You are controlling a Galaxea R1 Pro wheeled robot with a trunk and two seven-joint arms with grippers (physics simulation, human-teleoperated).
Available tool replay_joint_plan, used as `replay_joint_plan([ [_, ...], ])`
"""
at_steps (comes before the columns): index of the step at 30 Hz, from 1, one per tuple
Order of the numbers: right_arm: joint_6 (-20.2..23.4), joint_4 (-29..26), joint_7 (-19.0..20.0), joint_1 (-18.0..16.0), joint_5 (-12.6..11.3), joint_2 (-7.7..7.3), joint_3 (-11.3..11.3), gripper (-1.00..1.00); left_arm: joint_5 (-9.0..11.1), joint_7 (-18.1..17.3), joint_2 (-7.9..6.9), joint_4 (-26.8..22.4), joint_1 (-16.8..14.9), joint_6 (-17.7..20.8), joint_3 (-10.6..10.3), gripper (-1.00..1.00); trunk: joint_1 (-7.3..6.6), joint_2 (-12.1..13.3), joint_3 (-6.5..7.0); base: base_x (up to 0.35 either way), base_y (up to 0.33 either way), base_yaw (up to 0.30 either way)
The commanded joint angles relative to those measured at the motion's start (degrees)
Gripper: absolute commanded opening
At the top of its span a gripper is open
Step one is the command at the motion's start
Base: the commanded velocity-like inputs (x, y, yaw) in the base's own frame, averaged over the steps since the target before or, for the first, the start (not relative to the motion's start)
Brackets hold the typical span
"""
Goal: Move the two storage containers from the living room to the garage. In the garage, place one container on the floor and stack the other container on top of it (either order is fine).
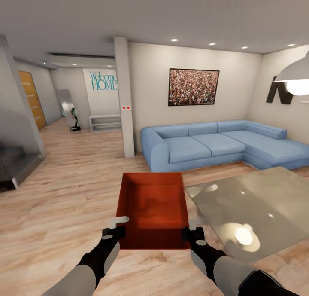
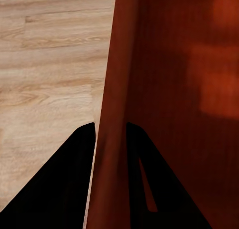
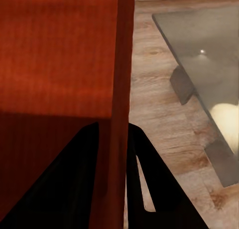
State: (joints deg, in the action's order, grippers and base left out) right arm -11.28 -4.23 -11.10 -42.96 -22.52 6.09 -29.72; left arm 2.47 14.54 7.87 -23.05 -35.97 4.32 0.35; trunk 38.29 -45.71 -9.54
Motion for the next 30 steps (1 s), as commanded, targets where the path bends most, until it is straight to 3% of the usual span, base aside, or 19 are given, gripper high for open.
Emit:
replay_joint_plan([
  [1,-0.2,0.1,-0.2,0.0,-1.0,-0.02,2.2,-1.0,-1.0,0.6,-0.57,-1.2,-0.1,-0.4,4.0,-1.0,0.01,-0.1,-0.07,0.0,0.0,0.3],
  [30,-0.2,0.1,-0.2,0.0,-1.0,-0.02,2.2,-1.0,-0.9,0.6,-0.57,-1.2,-0.1,-0.4,4.0,-1.0,0.01,-0.1,0.0,0.0,0.0,0.3],
])
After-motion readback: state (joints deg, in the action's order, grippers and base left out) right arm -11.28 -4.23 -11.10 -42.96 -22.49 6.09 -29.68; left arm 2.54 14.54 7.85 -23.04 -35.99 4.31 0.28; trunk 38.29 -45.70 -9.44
